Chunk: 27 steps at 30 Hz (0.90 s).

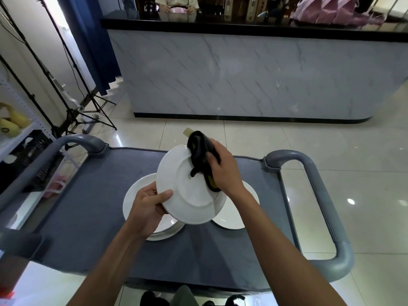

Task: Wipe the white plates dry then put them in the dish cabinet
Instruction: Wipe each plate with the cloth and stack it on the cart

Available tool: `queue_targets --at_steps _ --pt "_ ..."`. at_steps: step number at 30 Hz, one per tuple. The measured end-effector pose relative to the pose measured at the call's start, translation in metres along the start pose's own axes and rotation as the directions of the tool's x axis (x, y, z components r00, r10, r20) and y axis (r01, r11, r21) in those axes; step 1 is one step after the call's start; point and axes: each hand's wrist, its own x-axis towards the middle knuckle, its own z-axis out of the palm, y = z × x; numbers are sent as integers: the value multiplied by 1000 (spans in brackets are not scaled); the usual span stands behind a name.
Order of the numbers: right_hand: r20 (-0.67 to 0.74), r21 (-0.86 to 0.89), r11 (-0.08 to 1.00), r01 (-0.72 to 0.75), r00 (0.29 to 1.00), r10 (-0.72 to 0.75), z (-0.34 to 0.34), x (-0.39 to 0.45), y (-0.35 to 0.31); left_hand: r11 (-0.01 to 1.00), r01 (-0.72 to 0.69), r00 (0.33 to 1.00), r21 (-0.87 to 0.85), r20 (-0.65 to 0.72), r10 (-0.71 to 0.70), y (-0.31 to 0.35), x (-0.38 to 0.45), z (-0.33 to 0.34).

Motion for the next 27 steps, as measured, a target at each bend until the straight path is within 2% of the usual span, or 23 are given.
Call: queue_targets --at_steps 5,11,17,24,27 --pt "-39 113 990 -88 995 93 -3 -16 8 995 8 1000 -97 6 -7 1 1 -8" --pt "-100 134 991 0 995 14 6 -36 7 972 24 997 -234 -63 -40 2 5 -7" --pt "-162 122 991 -61 984 80 20 -58 2 940 16 996 -341 -78 -46 3 6 -2" --pt "-195 -16 996 84 977 -86 40 -83 -4 939 -25 996 -344 -93 -8 12 15 6" --pt "-163 -135 971 199 962 -220 47 -94 -3 933 -26 996 -358 -87 -6 15 17 8"
